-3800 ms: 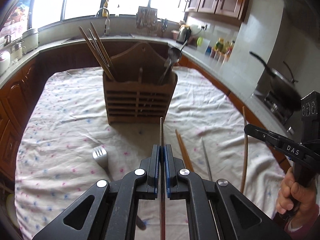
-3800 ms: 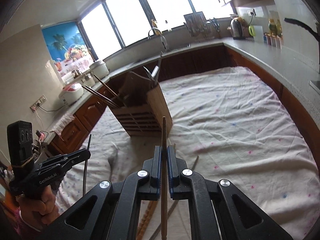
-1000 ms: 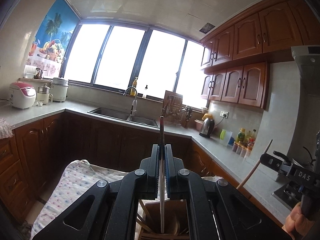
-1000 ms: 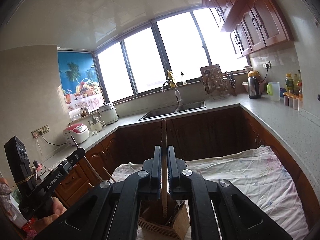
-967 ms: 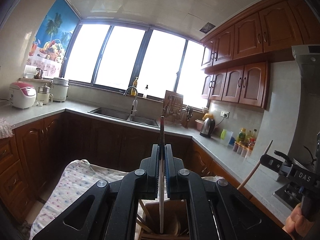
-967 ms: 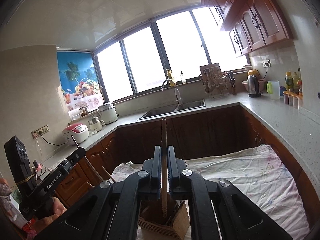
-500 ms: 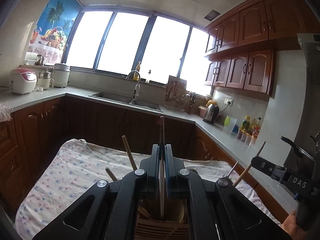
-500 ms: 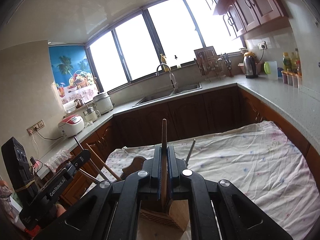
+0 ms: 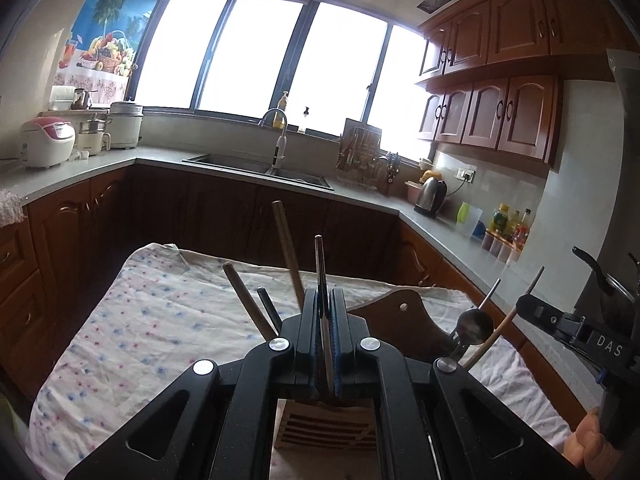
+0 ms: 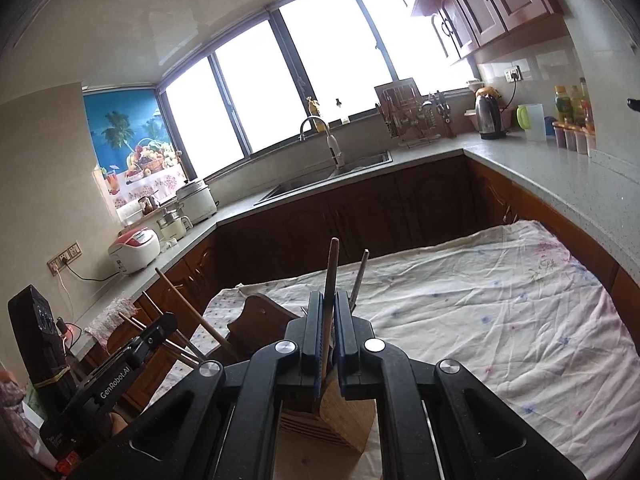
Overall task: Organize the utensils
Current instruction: 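Lower both chopsticks into the holder and open both tools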
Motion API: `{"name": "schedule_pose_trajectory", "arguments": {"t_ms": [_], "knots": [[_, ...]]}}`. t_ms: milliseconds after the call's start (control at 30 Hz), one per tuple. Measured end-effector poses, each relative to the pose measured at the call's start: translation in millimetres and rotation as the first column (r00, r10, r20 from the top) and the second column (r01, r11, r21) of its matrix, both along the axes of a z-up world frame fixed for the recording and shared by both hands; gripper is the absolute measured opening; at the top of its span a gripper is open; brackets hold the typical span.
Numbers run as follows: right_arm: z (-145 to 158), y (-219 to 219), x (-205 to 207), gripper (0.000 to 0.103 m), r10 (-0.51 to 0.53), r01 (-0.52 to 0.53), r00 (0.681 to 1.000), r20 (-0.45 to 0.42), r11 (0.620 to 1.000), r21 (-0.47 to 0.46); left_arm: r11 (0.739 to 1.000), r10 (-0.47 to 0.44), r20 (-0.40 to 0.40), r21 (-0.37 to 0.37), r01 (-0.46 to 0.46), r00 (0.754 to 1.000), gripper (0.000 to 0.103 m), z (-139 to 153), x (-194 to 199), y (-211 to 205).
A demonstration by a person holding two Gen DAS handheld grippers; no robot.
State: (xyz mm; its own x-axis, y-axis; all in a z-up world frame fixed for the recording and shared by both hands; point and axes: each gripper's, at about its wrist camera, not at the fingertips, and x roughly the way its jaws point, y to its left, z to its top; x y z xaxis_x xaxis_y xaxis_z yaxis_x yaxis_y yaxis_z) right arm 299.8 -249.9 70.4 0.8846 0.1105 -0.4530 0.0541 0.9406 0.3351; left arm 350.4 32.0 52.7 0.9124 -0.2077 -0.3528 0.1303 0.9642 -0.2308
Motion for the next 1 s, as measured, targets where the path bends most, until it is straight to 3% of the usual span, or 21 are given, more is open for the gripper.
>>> {"name": "schedule_pose_trajectory", "arguments": {"t_ms": [767,933,1000], "knots": [[-4,-2,1,0.006,0.006,-0.005,1.0,-0.027,0.999,0.032,1.0,-0.003,-0.022,0.02,0.004,1.0,0.005,2,7,1],[-6,-9,-1,0.017,-0.001,0.002,1.0,-0.024,0.998,0.067,1.0,-0.011,-0.039,0.02,0.012,0.999,0.006,3,9,2],[-5,-12,-4,0.046,-0.008,0.009,1.0,-0.011,0.997,0.082,1.0,-0.017,-0.045,0.015,0.017,0.999,0.008,4,9,2]]}}
